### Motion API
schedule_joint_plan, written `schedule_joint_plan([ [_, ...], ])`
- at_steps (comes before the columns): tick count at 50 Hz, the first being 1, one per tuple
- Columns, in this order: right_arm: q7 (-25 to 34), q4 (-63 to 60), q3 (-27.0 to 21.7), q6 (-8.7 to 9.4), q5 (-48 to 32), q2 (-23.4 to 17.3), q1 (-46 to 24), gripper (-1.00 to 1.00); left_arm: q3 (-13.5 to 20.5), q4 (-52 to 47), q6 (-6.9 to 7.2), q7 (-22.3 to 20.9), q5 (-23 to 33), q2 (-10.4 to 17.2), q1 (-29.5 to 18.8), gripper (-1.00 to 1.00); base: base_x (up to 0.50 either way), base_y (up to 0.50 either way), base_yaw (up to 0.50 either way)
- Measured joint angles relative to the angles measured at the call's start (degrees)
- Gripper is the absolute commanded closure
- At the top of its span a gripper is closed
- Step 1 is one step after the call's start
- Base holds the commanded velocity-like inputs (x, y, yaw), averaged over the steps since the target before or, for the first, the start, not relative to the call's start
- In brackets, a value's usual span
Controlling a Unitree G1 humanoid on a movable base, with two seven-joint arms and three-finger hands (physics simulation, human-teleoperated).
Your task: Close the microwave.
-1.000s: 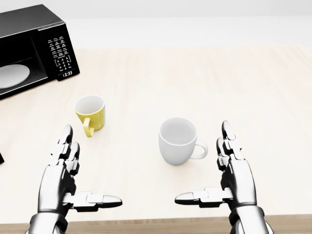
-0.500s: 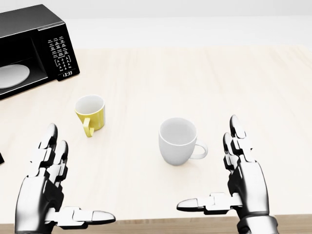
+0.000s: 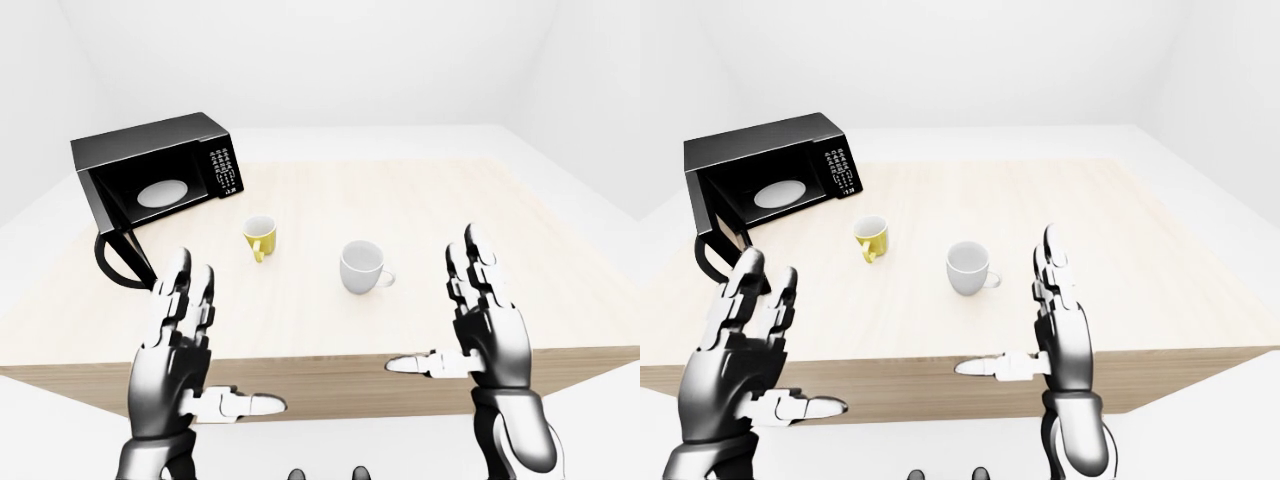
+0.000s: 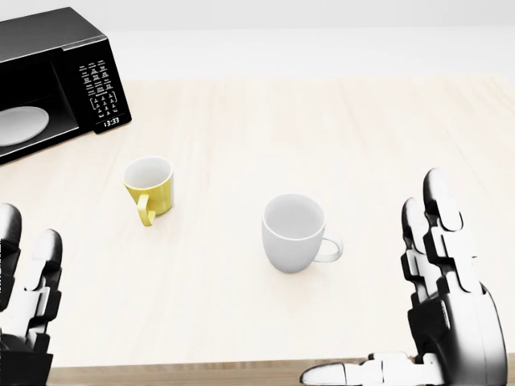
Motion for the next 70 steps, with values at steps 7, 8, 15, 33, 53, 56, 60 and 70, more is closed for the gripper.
schedule_joint_plan([
  [7, -0.41, -4.49, 0.77, 0.0, -0.29, -0.15, 2.56, -1.0, 0.82, -3.26, -1.25, -2.39, -1.55, -1.1, 2.71, -1.0, 0.0, 0.0, 0.0],
  [8, -0.47, -4.96, 0.86, 0.0, -0.31, -0.19, 2.83, -1.0, 0.92, -3.62, -1.39, -2.66, -1.73, -1.23, 3.01, -1.0, 0.0, 0.0, 0.0],
  [15, -0.82, -7.09, 1.34, 0.0, -0.51, -0.38, 4.0, -1.0, 1.39, -5.48, -1.88, -3.94, -2.46, -1.94, 4.36, -1.0, 0.0, 0.0, 0.0],
  [33, -1.4, -8.11, 2.14, 0.0, -1.19, -0.8, 4.82, -1.0, 1.5, -7.16, -2.56, -5.26, -3.03, -2.49, 5.75, -1.0, 0.0, 0.0, 0.0],
  [53, -1.74, -8.39, 2.14, 0.0, -1.67, -0.82, 5.19, -1.0, 1.78, -7.96, -2.23, -6.15, -4.02, -2.66, 6.05, -1.0, 0.0, 0.38, 0.0],
  [56, -1.77, -8.43, 2.2, 0.0, -1.74, -0.82, 5.25, -1.0, 1.88, -8.05, -2.15, -6.24, -4.11, -2.71, 6.06, -1.0, 0.0, 0.5, 0.0],
  [60, -1.82, -8.47, 2.25, 0.0, -1.77, -0.84, 5.31, -1.0, 1.97, -8.14, -2.06, -6.34, -4.19, -2.79, 6.09, -1.0, 0.0, 0.5, 0.0],
  [70, -1.9, -8.45, 2.35, 0.0, -1.81, -0.88, 5.43, -1.0, 2.14, -8.09, -1.9, -6.5, -4.2, -2.94, 5.97, -1.0, 0.0, 0.5, 0.0],
])
